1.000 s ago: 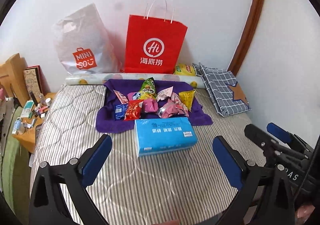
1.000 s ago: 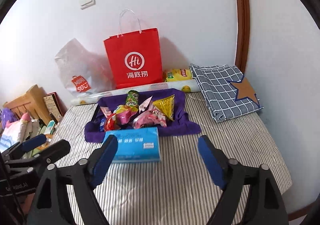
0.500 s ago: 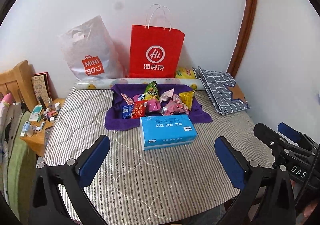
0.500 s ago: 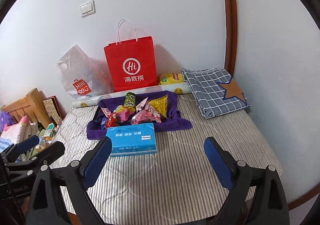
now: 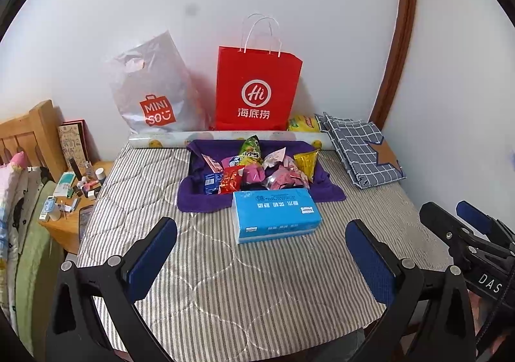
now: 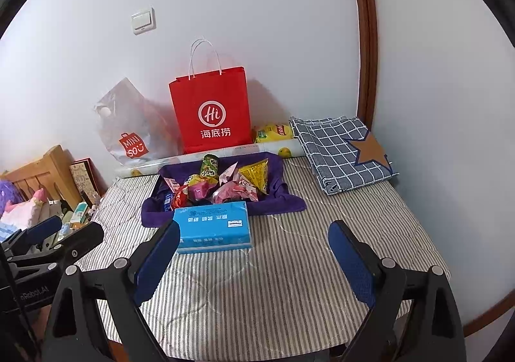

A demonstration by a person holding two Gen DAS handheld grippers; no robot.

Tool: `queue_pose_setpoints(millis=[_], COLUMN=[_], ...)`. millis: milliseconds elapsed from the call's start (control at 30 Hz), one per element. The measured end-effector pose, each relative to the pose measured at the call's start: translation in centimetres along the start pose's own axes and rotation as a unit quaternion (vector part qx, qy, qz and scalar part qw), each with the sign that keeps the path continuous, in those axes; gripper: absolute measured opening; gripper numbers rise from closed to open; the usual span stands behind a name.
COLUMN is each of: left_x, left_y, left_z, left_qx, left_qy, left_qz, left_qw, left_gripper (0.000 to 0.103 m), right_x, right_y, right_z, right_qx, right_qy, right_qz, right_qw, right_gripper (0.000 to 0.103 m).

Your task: Organize snacks

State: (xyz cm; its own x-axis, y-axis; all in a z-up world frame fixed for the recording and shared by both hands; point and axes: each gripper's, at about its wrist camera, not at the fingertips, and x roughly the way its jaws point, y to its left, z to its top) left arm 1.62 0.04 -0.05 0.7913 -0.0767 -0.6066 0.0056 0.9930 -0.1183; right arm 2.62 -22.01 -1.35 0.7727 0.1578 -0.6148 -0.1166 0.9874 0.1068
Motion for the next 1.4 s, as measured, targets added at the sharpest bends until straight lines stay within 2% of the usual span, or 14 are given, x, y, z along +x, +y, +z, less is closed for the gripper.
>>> queue_pose_setpoints(millis=[1400], left_x=[-0.8], left_y=[-0.5], left_z=[0.0], left_qx=[0.004], left_qy=[-0.008], left_qz=[0.008], left_qw=[0.9999], left_gripper=[0.103], right_x=[-1.2], right_y=[0.3], right_z=[-0.1], right_qx=[-0.003], right_qy=[-0.005], right_qz=[0.004], right_qw=[1.0], right_gripper=[0.094])
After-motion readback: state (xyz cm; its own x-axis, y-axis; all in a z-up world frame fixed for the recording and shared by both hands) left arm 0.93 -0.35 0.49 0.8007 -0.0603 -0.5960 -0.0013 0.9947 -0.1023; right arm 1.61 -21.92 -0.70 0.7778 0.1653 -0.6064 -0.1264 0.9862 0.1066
